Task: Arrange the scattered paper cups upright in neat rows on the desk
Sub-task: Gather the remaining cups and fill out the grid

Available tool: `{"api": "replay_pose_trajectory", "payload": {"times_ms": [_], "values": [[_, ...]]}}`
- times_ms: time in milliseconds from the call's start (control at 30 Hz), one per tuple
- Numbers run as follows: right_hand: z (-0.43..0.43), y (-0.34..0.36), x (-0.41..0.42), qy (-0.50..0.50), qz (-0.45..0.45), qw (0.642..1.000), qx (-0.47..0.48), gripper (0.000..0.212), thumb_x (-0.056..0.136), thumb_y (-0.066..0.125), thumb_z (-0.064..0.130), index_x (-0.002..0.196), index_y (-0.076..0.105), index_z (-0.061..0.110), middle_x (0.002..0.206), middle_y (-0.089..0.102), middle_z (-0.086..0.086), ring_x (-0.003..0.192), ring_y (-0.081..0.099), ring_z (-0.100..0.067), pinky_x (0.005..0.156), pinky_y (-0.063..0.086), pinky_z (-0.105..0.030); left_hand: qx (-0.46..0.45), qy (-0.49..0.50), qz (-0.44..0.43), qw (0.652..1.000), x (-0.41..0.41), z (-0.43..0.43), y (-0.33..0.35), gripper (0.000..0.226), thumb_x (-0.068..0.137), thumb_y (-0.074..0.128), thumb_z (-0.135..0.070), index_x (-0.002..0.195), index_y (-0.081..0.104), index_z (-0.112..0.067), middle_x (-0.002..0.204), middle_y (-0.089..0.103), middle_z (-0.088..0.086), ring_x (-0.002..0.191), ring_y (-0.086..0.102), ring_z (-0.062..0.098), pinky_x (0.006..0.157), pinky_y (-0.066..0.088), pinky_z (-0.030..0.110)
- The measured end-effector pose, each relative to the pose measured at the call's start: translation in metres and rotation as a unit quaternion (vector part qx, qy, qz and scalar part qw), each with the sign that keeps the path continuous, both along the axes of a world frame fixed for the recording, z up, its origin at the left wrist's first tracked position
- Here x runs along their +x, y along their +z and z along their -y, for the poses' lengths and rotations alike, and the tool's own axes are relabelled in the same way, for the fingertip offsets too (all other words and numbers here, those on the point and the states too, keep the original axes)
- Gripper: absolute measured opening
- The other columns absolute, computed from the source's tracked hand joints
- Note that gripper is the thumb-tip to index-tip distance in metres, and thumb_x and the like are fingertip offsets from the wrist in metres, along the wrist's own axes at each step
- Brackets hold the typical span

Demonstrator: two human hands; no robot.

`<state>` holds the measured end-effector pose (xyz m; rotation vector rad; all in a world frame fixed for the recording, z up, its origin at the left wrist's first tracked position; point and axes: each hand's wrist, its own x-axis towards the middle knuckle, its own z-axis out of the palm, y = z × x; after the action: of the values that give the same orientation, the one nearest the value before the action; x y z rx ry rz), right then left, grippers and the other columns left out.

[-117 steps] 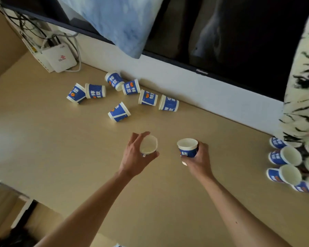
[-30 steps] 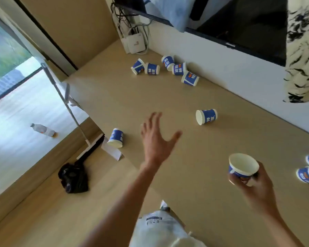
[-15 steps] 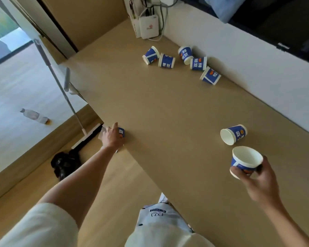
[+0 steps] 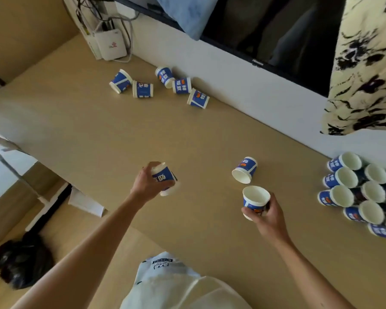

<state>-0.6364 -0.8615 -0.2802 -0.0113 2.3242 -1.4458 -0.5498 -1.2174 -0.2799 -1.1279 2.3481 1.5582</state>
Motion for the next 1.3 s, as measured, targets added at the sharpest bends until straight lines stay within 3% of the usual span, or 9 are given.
{"api": "replay_pose_trajectory", "payload": {"times_ms": [100,200,367,567,700,833,967,1133,1300], "values": [[-0.011,0.000,0.009,-0.040,0.002,0.999,0.004,0.054,0.069,0.090,0.009,0.110,0.058,0.027,0.101,0.070,0.006,0.085,0.068,-0.007,0.069,0.054,-0.021,0.098,-0.042,-0.024,0.994,-0.018,-0.032,0.004,0.062,0.051,0.091,-0.045,0.103,0.059,-0.036,0.085,0.072,-0.009,0.073,0.069,0.004,0.056,0.049,0.016],[-0.019,0.002,0.019,-0.082,0.006,0.997,0.000,0.057,0.062,0.089,0.022,0.109,0.058,0.028,0.101,0.070,0.009,0.086,0.068,-0.004,0.070,0.053,-0.018,0.157,-0.069,-0.030,0.985,-0.034,-0.061,0.006,0.066,0.048,0.089,-0.051,0.101,0.060,-0.024,0.080,0.075,-0.009,0.067,0.069,0.002,0.063,0.050,0.021],[-0.043,0.002,0.039,-0.138,0.005,0.990,-0.001,0.057,0.067,0.091,0.008,0.112,0.059,0.024,0.104,0.070,0.006,0.089,0.068,-0.004,0.073,0.053,-0.016,0.205,-0.103,-0.015,0.973,-0.054,-0.107,0.009,0.073,0.039,0.085,-0.057,0.093,0.055,-0.018,0.077,0.066,-0.005,0.063,0.059,0.009,0.063,0.045,0.026],[-0.082,0.001,0.049,-0.180,0.006,0.984,-0.011,0.057,0.067,0.090,0.006,0.113,0.059,0.022,0.106,0.070,0.005,0.093,0.068,-0.007,0.075,0.053,-0.017,0.253,-0.172,-0.043,0.951,-0.067,-0.158,0.019,0.071,0.053,0.086,-0.032,0.116,0.058,-0.013,0.098,0.068,0.007,0.076,0.063,0.016,0.067,0.051,0.026],[-0.113,-0.006,0.053,-0.195,0.013,0.980,-0.027,0.057,0.068,0.089,0.003,0.113,0.060,0.023,0.106,0.071,0.004,0.096,0.069,-0.012,0.081,0.056,-0.028,0.253,-0.227,-0.050,0.939,-0.067,-0.189,0.027,0.067,0.052,0.084,-0.036,0.112,0.065,-0.014,0.094,0.069,0.005,0.076,0.063,0.014,0.066,0.051,0.023],[-0.147,-0.008,0.052,-0.205,0.021,0.977,-0.052,0.058,0.067,0.089,0.004,0.113,0.060,0.026,0.104,0.072,0.007,0.094,0.069,-0.009,0.074,0.056,-0.021,0.226,-0.226,-0.048,0.946,-0.065,-0.226,0.034,0.065,0.053,0.082,-0.039,0.110,0.064,-0.015,0.094,0.068,0.001,0.077,0.062,0.010,0.068,0.048,0.021],[-0.192,-0.010,0.051,-0.218,0.028,0.973,-0.075,0.058,0.063,0.087,0.014,0.112,0.060,0.028,0.102,0.072,0.012,0.094,0.070,-0.009,0.073,0.055,-0.021,0.200,-0.230,-0.054,0.951,-0.064,-0.276,0.037,0.054,0.064,0.084,-0.023,0.111,0.061,-0.013,0.099,0.071,0.004,0.080,0.065,0.010,0.067,0.051,0.016],[-0.255,-0.017,0.048,-0.244,0.027,0.966,-0.078,0.060,0.066,0.088,0.009,0.112,0.057,0.033,0.102,0.070,0.016,0.092,0.070,-0.007,0.070,0.056,-0.021,0.189,-0.259,-0.066,0.945,-0.066,-0.346,0.037,0.058,0.057,0.084,-0.027,0.112,0.064,-0.021,0.102,0.074,0.002,0.096,0.069,0.023,0.083,0.056,0.033],[-0.321,-0.018,0.040,-0.298,0.013,0.952,-0.070,0.059,0.063,0.087,0.013,0.110,0.057,0.034,0.100,0.069,0.015,0.087,0.069,-0.003,0.065,0.054,-0.016,0.157,-0.310,-0.076,0.935,-0.067,-0.412,0.032,0.058,0.057,0.089,-0.022,0.109,0.064,-0.027,0.100,0.073,-0.005,0.091,0.069,0.012,0.074,0.054,0.019]]}}
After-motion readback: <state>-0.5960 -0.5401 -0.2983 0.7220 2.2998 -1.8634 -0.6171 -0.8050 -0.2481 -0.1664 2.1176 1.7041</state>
